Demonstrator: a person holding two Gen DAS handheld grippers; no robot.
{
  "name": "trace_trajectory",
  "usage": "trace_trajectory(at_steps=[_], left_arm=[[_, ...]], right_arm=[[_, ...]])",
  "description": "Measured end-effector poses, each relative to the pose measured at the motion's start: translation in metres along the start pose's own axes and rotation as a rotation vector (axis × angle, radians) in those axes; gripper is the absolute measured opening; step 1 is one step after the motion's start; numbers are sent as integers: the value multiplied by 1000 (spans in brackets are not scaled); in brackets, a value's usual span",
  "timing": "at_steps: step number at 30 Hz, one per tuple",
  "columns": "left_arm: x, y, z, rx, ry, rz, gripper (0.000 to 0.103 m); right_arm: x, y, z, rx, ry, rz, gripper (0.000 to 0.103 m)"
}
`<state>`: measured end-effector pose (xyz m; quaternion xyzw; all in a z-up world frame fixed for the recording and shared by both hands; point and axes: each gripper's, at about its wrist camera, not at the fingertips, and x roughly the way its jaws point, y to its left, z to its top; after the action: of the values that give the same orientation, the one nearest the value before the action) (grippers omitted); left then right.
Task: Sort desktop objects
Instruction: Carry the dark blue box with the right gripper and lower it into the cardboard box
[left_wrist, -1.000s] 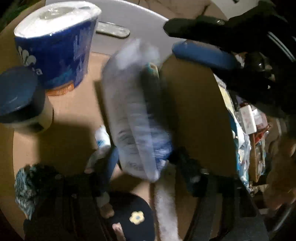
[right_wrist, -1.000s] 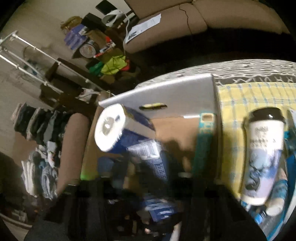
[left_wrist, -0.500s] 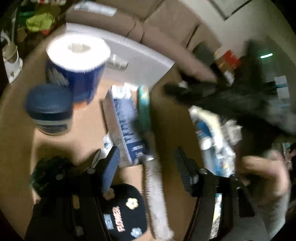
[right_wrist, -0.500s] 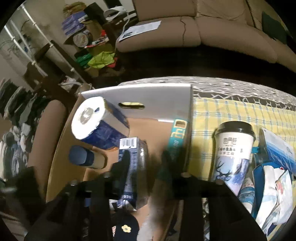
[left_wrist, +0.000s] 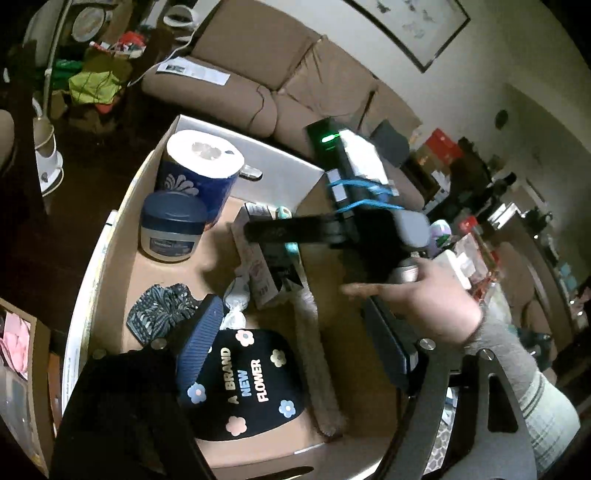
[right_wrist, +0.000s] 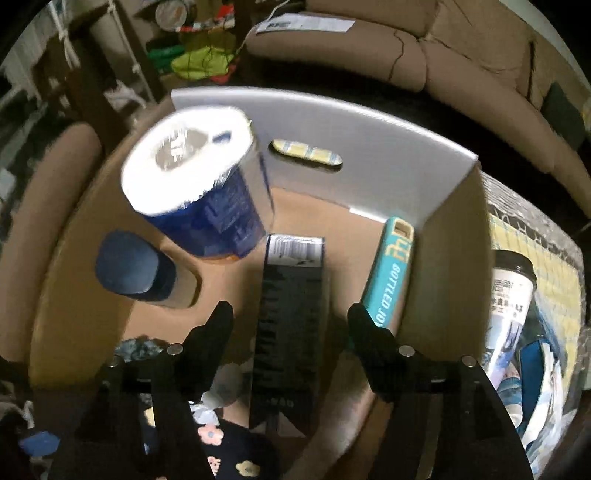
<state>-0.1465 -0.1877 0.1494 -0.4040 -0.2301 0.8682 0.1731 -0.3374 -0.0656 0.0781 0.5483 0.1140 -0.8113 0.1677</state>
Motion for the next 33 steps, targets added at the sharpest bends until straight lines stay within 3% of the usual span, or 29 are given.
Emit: trace_trajectory(at_steps=[2,3,6,16,24,33], left_arm=[[-1,0,-1,9,10,-13,76],[0,2,-3,9,13,-18,76],[3,7,-2,-2,16,-33,76],[-4,15,8,-21,-9,-64,77],[4,22,17,-32,-3,-67,77],[18,16,14,-13,23,-63,77]], right_arm=[[11,7,0,-29,29,-44,59],[18,9,1,-38,52,-53,42],[26,13,3,-64,67,-112,40],[31,-15,22,66,46,-212,40],[41,-27,45,101,30,-242,41],[53,-27,53,40,1,-240,43]])
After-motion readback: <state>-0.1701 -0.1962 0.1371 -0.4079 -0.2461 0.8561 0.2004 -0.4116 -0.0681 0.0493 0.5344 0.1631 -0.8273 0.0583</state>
